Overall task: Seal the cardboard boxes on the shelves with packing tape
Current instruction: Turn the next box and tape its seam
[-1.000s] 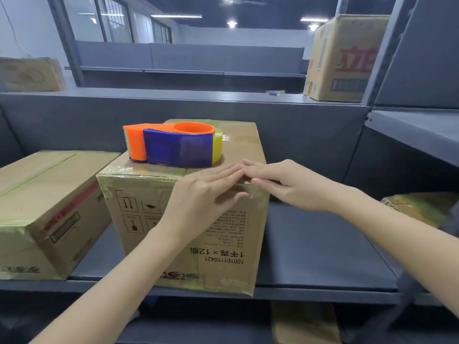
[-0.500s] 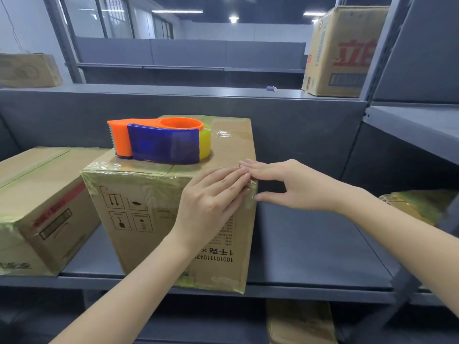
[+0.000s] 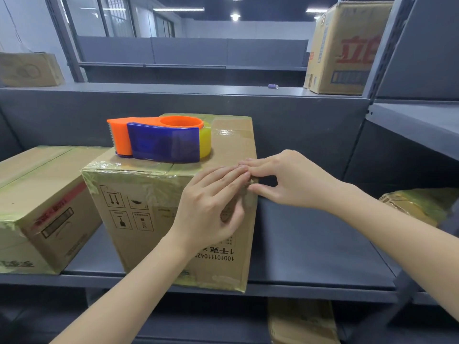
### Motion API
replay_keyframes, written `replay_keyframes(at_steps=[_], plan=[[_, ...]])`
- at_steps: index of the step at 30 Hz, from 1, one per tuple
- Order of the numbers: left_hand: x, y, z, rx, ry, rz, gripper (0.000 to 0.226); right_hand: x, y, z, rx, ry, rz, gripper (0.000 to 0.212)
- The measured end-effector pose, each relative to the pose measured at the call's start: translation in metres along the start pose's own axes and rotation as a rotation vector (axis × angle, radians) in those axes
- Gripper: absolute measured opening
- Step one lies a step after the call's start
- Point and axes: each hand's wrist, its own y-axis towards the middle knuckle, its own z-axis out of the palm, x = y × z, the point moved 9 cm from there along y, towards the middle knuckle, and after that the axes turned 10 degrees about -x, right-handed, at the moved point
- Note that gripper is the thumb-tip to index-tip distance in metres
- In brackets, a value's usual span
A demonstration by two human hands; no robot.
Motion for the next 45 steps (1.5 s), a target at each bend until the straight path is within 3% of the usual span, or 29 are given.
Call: replay_keyframes(at_steps=[5, 12, 18, 23, 32, 38, 45], plan=[[-0.002, 0.003, -0.001, -0.08, 0.077, 0.061, 0.023, 0.0, 0.003, -0.001, -0.004, 0.094, 0.09, 0.03], [-0.002, 0.002, 0.0, -0.086, 0.097, 0.086, 0.02, -0.003, 0.0, 0.004, 0.041, 0.051, 0.095, 0.03], [-0.004, 0.001, -0.001, -0.032, 0.074, 0.047, 0.026, -0.001, -0.008, 0.009, 0.07, 0.08, 0.102, 0.033], [-0.005, 0.001, 0.001, 0.009, 0.096, 0.072, 0.04, -0.001, -0.01, 0.013, 0.096, 0.034, 0.101, 0.053], [-0.003, -0.003, 0.003, 0.019, 0.114, 0.038, 0.038, -0.002, -0.014, 0.013, 0.014, 0.046, 0.16, 0.054], [-0.003, -0.002, 0.0, 0.021, 0.066, 0.036, 0.032, -0.001, -0.013, 0.009, -0.028, 0.092, 0.142, 0.034], [-0.003, 0.003, -0.003, -0.01, 0.069, 0.023, 0.025, -0.005, -0.009, 0.008, -0.047, 0.153, 0.149, 0.029]])
